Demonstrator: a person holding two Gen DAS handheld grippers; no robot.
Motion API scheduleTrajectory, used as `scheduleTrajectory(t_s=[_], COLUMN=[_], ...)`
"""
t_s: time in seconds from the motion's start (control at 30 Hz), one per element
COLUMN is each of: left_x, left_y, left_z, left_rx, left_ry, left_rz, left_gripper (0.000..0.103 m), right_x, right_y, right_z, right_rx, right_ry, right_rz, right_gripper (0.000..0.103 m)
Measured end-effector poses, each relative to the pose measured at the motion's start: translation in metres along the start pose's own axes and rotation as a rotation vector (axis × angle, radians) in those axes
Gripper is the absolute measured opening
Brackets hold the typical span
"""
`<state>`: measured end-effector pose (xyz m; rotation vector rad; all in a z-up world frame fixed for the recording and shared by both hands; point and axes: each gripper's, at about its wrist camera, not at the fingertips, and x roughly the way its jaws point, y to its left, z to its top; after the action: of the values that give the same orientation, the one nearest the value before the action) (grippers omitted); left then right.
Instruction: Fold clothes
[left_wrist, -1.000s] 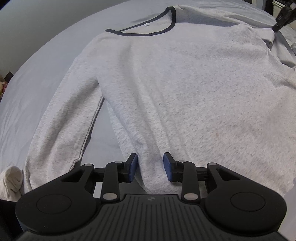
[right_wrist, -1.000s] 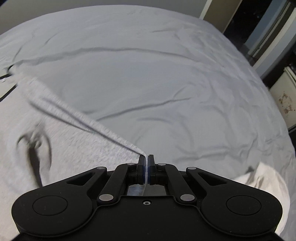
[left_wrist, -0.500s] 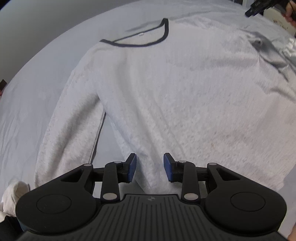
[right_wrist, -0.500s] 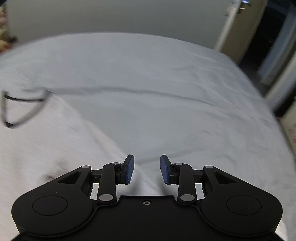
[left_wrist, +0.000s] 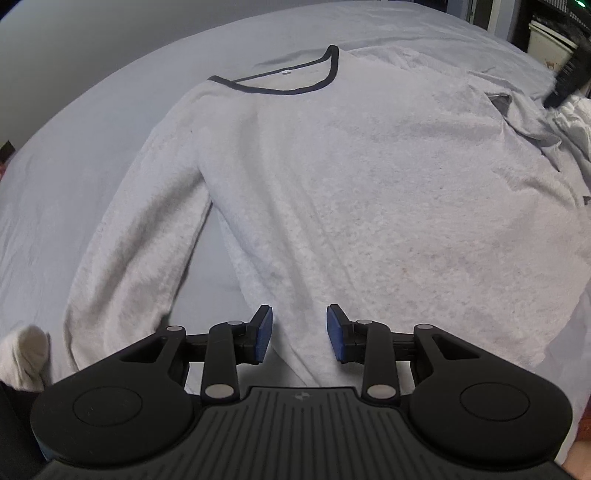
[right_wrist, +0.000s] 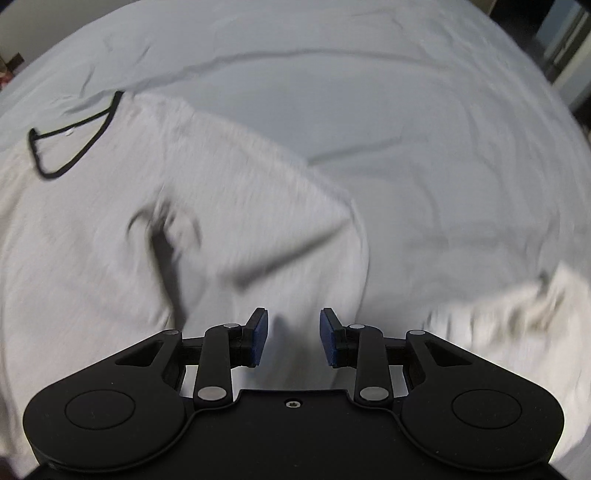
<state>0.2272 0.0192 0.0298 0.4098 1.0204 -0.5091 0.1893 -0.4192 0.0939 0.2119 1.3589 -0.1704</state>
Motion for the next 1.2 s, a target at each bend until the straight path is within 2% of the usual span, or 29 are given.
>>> scheduleTrajectory(t_s=[0.17, 0.27, 0.4, 0.6, 0.63, 0.67, 0.7, 0.8, 0.93, 1.2], left_x=[-0.01, -0.012, -0.013, -0.017, -0.017, -0.018, -0.017, -0.013, 0.0, -0.002], left_y=[-0.02, -0.029, -0.04, -0.047, -0.048, -0.048, -0.049, -0.049, -0.048, -0.05], left_z=[-0.006, -0.01, -0.016, -0.021, -0.021, -0.021, -0.022, -0.024, -0.032, -0.035], left_rx=[0.025, 0.003, -0.008, -0.032, -0.033, -0.031, -0.027, -0.005, 0.019, 0.029], left_ry=[-0.019, -0.023, -0.026, -0.022, -0.018, -0.012, -0.004, 0.027, 0.089, 0.083], left_rz=[0.001, -0.023, -0.039, -0.04, -0.038, -0.037, -0.034, -0.017, 0.009, 0.006], left_gripper=[0.035, 0.036, 0.036, 0.036, 0.037, 0.037, 0.037, 0.037, 0.037, 0.037], right_x=[-0.006, -0.006, 0.006, 0.025, 0.027, 0.029, 0.029, 0.02, -0.01, -0.073], right_y=[0.011, 0.026, 0.045, 0.04, 0.039, 0.038, 0.036, 0.03, 0.023, -0.019], right_z=[-0.044, -0.066, -0.082, -0.092, -0.092, -0.092, -0.093, -0.095, -0.095, -0.087], right_rx=[0.037, 0.056, 0.047, 0.126, 0.126, 0.123, 0.125, 0.125, 0.062, -0.061], right_ry=[0.048, 0.034, 0.039, 0.058, 0.056, 0.054, 0.048, 0.021, -0.01, -0.05], right_rz=[0.086, 0.13, 0.092, 0.113, 0.104, 0.091, 0.076, 0.047, 0.013, -0.179], right_gripper=[0.03, 0.03, 0.03, 0.03, 0.03, 0.024, 0.01, 0.008, 0.008, 0.008])
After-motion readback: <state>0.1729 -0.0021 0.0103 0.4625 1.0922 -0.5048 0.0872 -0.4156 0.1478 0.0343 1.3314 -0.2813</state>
